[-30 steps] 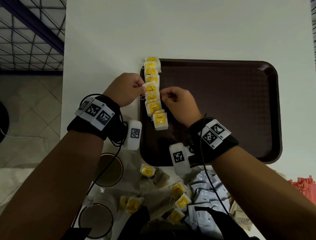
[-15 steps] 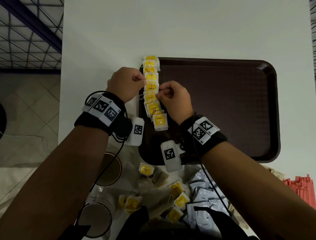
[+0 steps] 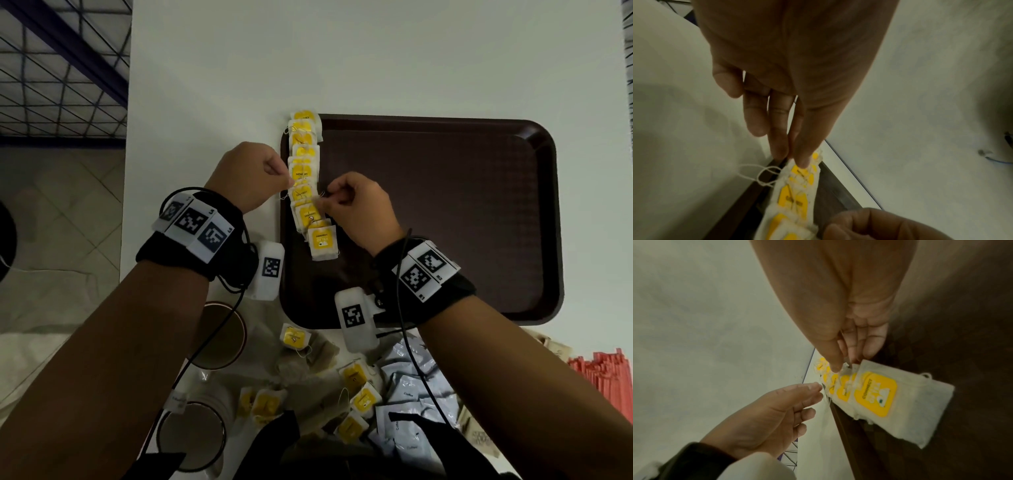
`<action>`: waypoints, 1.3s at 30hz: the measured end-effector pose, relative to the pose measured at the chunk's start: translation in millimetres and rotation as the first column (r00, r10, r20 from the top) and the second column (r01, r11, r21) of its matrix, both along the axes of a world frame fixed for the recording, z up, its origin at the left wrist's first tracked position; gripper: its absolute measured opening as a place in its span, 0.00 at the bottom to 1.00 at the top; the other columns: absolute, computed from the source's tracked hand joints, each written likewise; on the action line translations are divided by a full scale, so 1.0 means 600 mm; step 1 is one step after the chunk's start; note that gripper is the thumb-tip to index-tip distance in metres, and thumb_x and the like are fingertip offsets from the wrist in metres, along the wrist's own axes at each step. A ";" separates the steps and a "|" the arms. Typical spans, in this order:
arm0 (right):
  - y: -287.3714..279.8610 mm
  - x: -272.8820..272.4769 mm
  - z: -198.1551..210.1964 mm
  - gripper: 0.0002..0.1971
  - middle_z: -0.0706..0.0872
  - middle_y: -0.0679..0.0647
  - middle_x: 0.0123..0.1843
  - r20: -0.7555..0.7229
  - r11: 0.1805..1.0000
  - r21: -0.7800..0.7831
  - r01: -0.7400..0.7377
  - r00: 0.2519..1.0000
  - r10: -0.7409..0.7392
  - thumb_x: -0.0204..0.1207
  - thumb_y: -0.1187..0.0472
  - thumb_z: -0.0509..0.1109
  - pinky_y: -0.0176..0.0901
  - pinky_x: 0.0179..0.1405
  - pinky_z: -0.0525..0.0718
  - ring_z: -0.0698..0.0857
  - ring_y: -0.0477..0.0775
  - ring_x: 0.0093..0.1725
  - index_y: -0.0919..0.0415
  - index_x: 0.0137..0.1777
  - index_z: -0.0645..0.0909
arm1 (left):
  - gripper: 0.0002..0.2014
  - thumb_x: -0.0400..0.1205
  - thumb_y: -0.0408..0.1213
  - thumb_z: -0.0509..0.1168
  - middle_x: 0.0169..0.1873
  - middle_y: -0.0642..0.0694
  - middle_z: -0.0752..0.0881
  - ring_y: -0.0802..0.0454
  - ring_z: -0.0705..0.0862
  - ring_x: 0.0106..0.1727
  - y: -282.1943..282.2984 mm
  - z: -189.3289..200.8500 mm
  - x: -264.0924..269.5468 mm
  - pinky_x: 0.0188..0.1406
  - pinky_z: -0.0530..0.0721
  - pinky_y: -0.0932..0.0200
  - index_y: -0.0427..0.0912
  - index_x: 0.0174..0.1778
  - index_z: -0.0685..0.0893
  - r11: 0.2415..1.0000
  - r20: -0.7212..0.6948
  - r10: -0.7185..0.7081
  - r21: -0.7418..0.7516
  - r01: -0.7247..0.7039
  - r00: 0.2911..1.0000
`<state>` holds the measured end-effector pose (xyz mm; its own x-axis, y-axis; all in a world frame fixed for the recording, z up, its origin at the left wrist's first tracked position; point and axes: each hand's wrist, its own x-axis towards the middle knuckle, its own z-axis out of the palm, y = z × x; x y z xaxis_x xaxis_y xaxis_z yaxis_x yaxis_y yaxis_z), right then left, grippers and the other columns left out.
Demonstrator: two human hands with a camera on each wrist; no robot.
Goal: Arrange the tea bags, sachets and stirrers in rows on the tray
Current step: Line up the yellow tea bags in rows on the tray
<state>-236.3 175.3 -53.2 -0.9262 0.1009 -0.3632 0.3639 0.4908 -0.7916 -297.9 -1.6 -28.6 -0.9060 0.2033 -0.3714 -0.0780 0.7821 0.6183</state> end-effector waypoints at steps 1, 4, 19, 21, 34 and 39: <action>0.000 0.006 0.001 0.13 0.87 0.51 0.40 0.020 1.000 -0.004 -0.022 1.000 0.022 0.68 0.57 0.78 0.31 0.42 0.81 0.84 0.43 0.39 0.59 0.48 0.80 | 0.07 0.73 0.40 0.74 0.31 0.57 0.81 0.62 0.78 0.34 0.001 0.000 0.005 0.33 0.70 0.70 0.42 0.43 0.87 0.999 0.017 -0.035 -0.004 0.035 0.999; -0.005 0.019 0.000 0.11 0.88 0.53 0.43 0.024 0.999 -0.020 -0.030 0.999 0.030 0.69 0.62 0.77 0.27 0.43 0.80 0.84 0.45 0.42 0.60 0.49 0.81 | 0.09 0.72 0.40 0.75 0.37 0.50 0.85 0.56 0.82 0.38 0.002 -0.006 0.016 0.39 0.76 0.64 0.43 0.45 0.86 0.998 0.025 -0.056 -0.011 0.057 0.998; -0.039 0.023 -0.009 0.07 0.85 0.51 0.37 -0.012 0.986 -0.092 0.139 0.990 -0.141 0.71 0.63 0.75 0.36 0.42 0.84 0.86 0.50 0.39 0.60 0.46 0.82 | 0.06 0.77 0.40 0.66 0.40 0.51 0.87 0.47 0.85 0.49 0.014 -0.007 0.005 0.55 0.82 0.47 0.49 0.41 0.88 0.999 -0.027 0.008 -0.034 -0.009 1.000; -0.038 0.022 -0.013 0.06 0.82 0.46 0.34 -0.021 0.990 -0.064 0.127 0.991 -0.128 0.70 0.65 0.75 0.28 0.38 0.81 0.82 0.44 0.35 0.60 0.45 0.82 | 0.05 0.76 0.39 0.66 0.38 0.53 0.85 0.48 0.84 0.48 0.014 -0.006 0.004 0.53 0.82 0.49 0.49 0.40 0.88 0.999 -0.024 0.031 -0.017 -0.031 0.999; -0.012 0.042 0.001 0.08 0.85 0.49 0.38 0.047 0.994 -0.083 0.075 0.996 -0.072 0.70 0.62 0.76 0.34 0.44 0.82 0.83 0.44 0.40 0.59 0.48 0.82 | 0.06 0.71 0.44 0.74 0.36 0.54 0.85 0.52 0.84 0.45 -0.004 0.004 0.029 0.55 0.81 0.46 0.51 0.40 0.85 0.997 0.024 -0.053 -0.063 0.054 0.998; -0.027 0.053 -0.001 0.06 0.86 0.50 0.37 0.047 0.992 -0.082 0.096 0.995 -0.093 0.70 0.63 0.76 0.38 0.46 0.85 0.85 0.47 0.40 0.58 0.46 0.82 | 0.05 0.71 0.45 0.74 0.38 0.53 0.87 0.51 0.85 0.47 0.000 0.004 0.039 0.59 0.79 0.41 0.53 0.40 0.86 0.993 0.050 -0.077 -0.082 0.081 0.996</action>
<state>-204.2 159.2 -54.0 -0.8975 0.1548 -0.4130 0.4398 0.3853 -0.8112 -274.4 -1.8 -26.1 -0.8696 0.2402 -0.4315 -0.0409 0.8357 0.5476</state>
